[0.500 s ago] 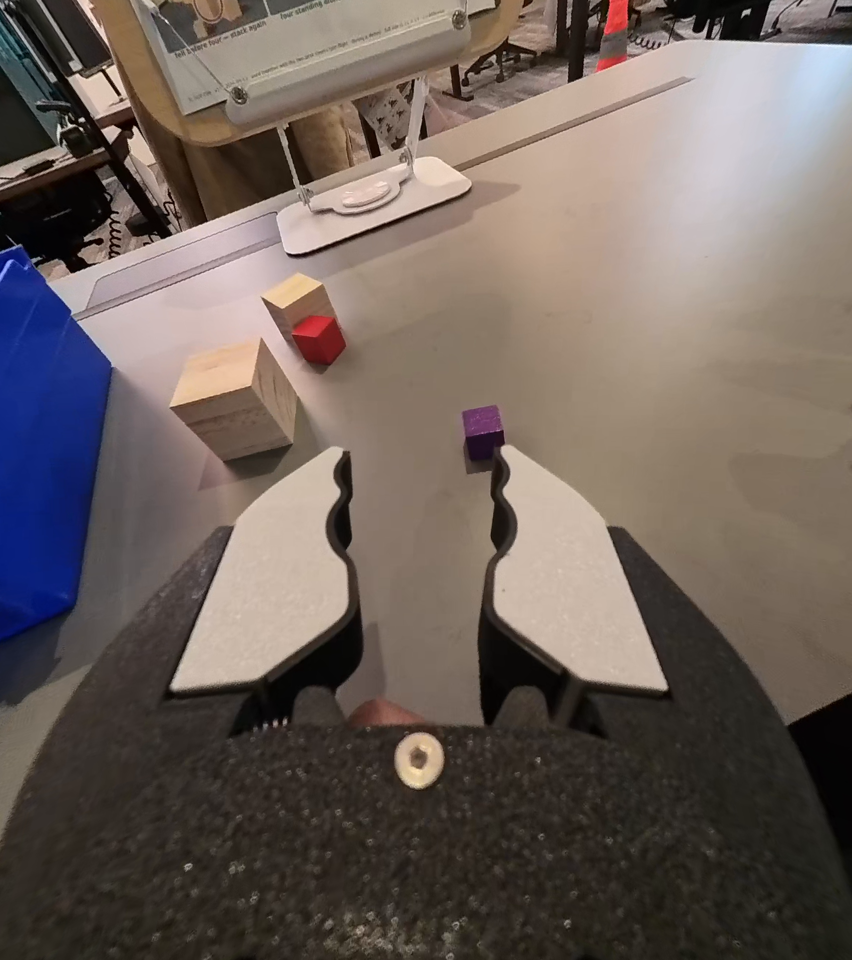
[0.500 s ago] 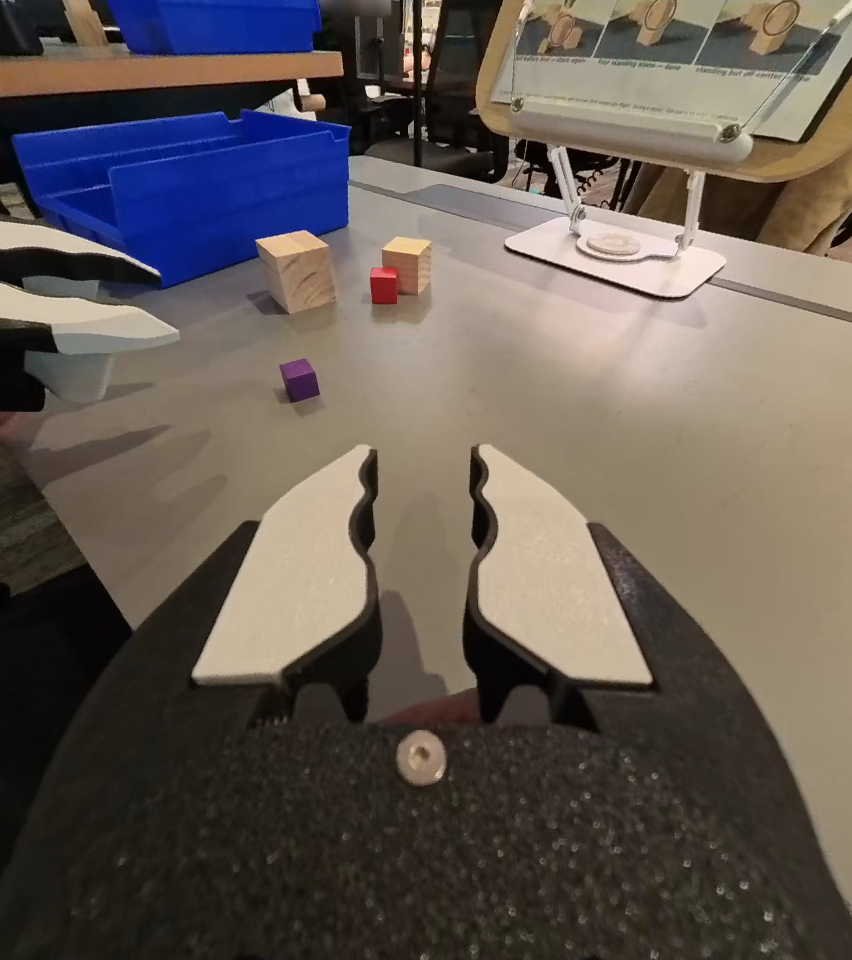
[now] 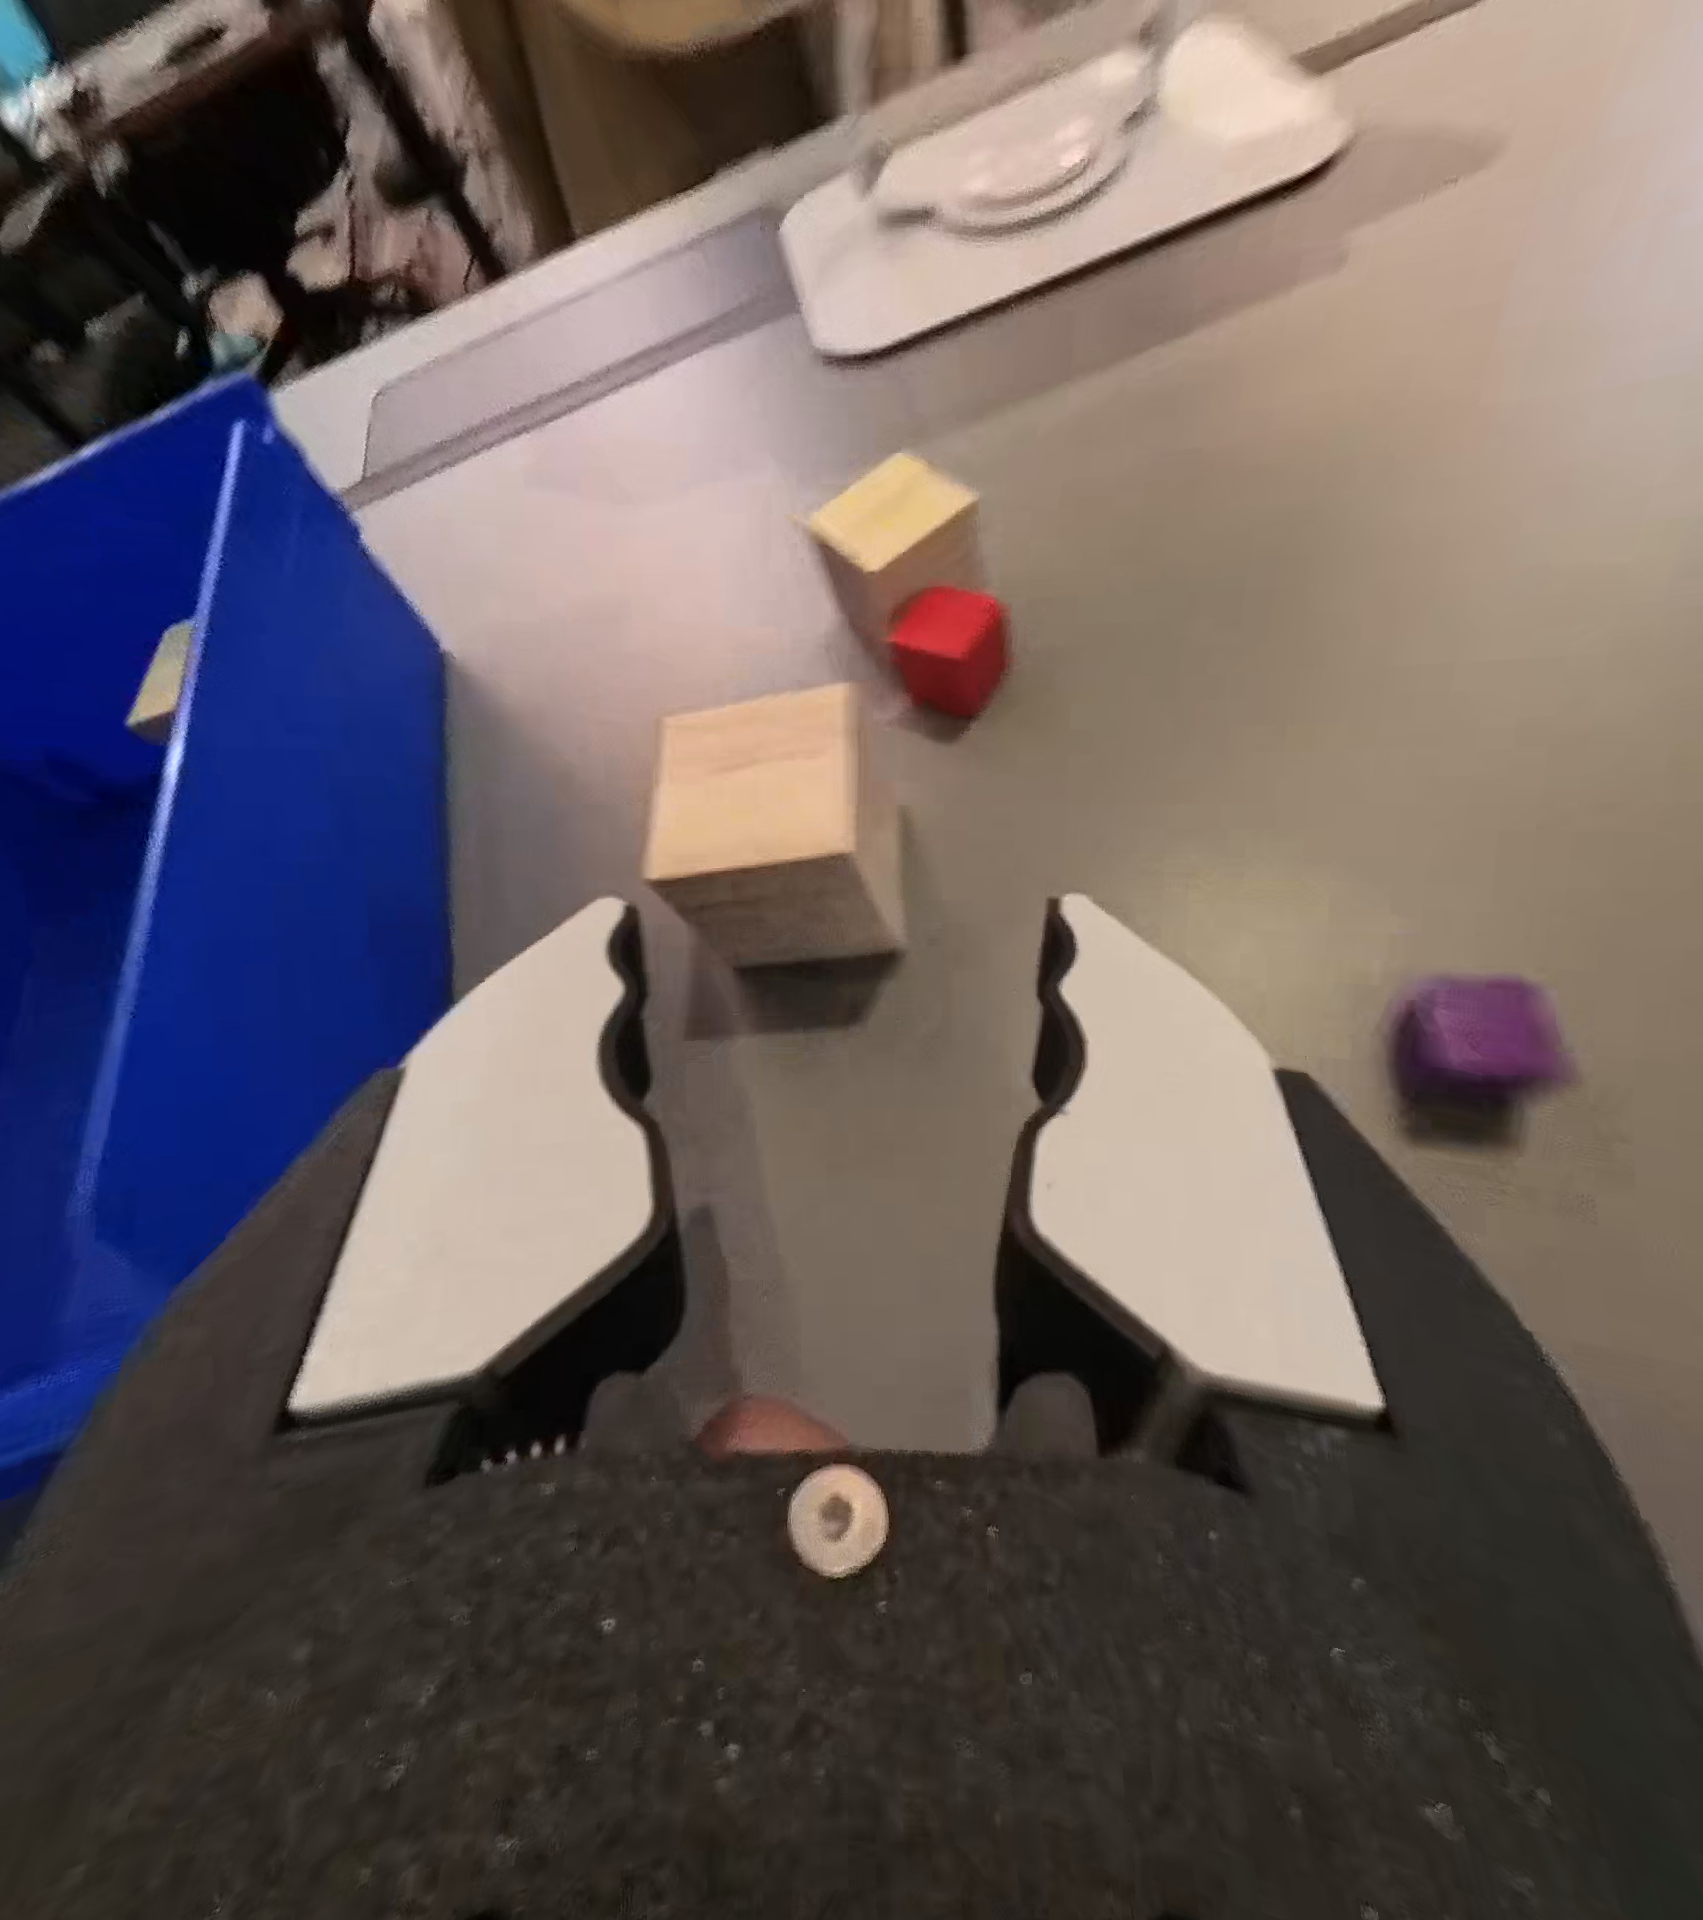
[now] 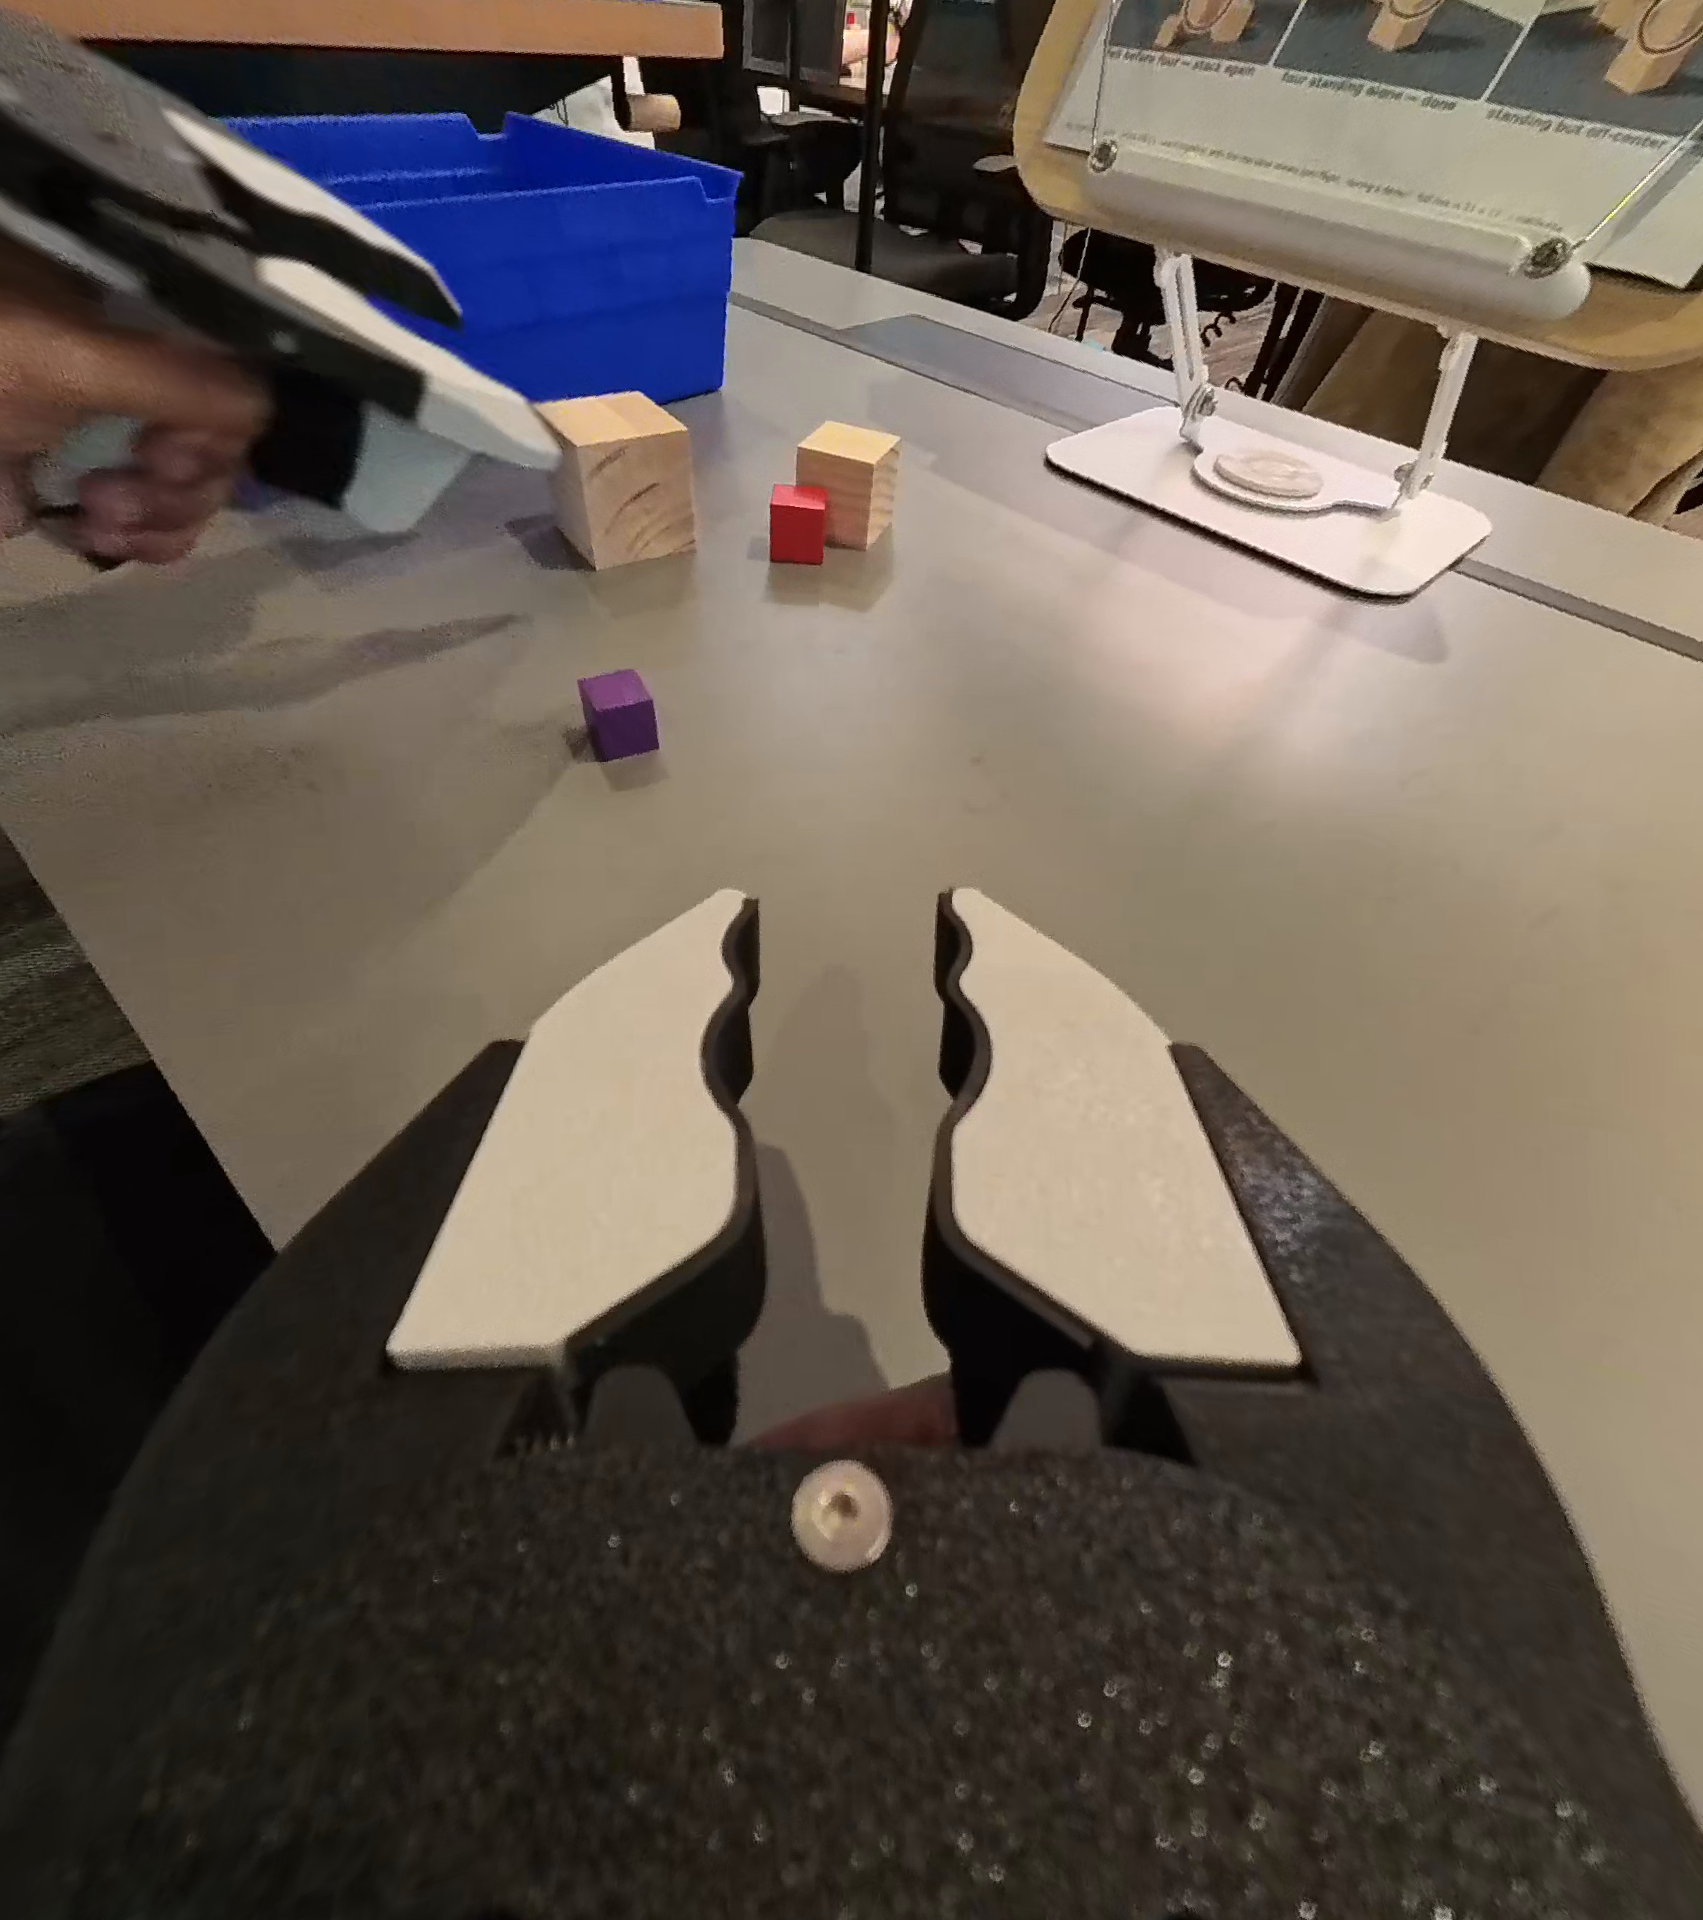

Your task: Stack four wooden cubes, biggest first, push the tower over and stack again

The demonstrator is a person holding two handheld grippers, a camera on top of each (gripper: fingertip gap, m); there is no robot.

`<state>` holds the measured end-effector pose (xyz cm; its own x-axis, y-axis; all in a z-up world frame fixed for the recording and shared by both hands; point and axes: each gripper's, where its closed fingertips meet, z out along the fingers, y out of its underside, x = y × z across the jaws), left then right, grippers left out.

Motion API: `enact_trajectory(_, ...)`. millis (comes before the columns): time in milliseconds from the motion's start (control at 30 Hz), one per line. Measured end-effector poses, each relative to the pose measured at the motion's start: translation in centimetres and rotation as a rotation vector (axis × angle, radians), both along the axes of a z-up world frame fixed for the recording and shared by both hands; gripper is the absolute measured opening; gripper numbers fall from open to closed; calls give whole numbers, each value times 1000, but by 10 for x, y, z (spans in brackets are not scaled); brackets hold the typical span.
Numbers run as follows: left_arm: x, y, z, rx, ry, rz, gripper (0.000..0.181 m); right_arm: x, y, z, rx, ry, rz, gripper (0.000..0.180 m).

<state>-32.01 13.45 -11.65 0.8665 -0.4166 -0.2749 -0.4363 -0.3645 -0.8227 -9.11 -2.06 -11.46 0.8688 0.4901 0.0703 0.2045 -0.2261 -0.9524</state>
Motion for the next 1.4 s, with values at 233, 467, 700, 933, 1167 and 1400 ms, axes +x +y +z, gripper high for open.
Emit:
enact_trajectory(233, -7, 58, -59, -227, -16, 78, 81, -3, -3, -2, -4, -14, 13, 32)
enact_trajectory(467, 29, 57, -21, -166, -108, -139, 69, 2, -5, -2, -9, -15, 1, 29)
enact_trajectory(700, 113, 31, 16, -176, -86, -559, 67, 3, -3, -4, -26, -10, 3, 28)
enact_trajectory(933, 190, 10, 23, -265, -140, -980, 67, 2, -1, -6, -36, -12, 7, 27)
enact_trajectory(1167, 225, 0, -2, -371, -200, -1106, 67, 1, -1, -7, -48, -10, 15, 26)
enact_trajectory(1400, 219, -7, -35, -450, 206, -1159, 67, 0, 0, -8, -57, -7, 21, 26)
